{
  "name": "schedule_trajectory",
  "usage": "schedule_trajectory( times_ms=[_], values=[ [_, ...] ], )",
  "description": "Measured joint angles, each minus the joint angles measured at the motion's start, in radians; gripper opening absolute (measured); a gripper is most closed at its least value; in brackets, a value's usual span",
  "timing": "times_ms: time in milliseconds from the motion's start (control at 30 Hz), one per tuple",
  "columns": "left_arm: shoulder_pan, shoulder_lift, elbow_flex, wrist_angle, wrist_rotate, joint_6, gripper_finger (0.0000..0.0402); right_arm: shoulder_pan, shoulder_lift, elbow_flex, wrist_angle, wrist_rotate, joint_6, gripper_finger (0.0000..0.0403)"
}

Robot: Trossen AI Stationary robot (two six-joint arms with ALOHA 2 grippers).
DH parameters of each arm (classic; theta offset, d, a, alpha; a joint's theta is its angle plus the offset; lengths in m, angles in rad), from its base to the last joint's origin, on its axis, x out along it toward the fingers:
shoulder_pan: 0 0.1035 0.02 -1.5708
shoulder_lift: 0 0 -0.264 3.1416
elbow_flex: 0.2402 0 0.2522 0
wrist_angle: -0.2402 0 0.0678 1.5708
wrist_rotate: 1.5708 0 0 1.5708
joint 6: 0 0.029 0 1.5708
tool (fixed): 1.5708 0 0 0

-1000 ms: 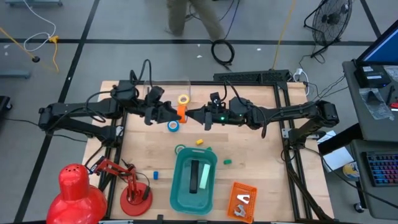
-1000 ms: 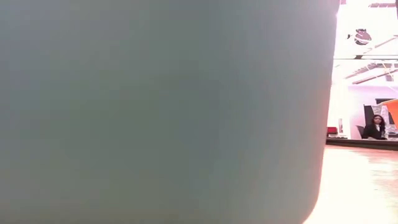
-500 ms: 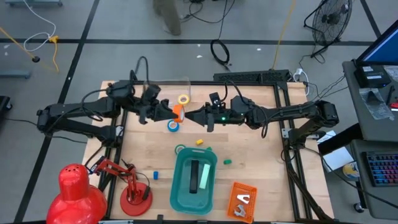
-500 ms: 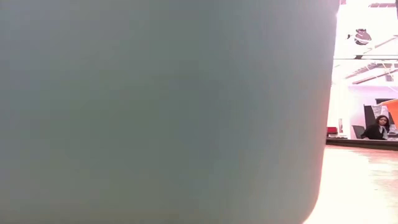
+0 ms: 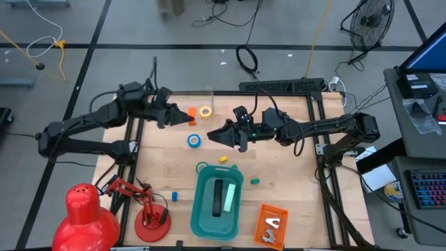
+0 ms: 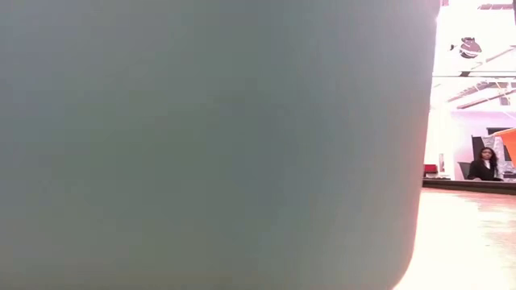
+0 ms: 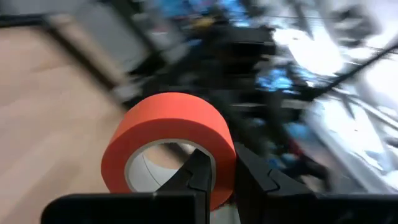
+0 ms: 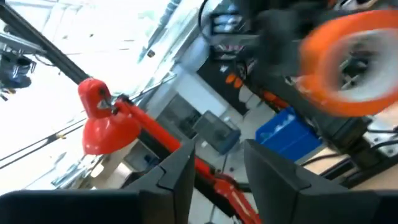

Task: Pick and place Stapler, Stapler remover, tape
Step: Put the orange tape into the transparent bin

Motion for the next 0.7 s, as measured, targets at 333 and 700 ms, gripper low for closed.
schedule_trajectory(
  times_ms=[333, 700],
  values=[
    [0.17, 0.084, 0.0, -0.343, -0.143, 0.12, 0.0036, 0.006, -0.001, 0.0, -0.064, -0.071, 0.004, 0.0128],
    [0.323, 0.31, 0.0, -0.377, -0.2, 0.154, 0.0036, -0.041, -0.064, 0.0, -0.549, -0.141, -0.112, 0.0106]
  ],
)
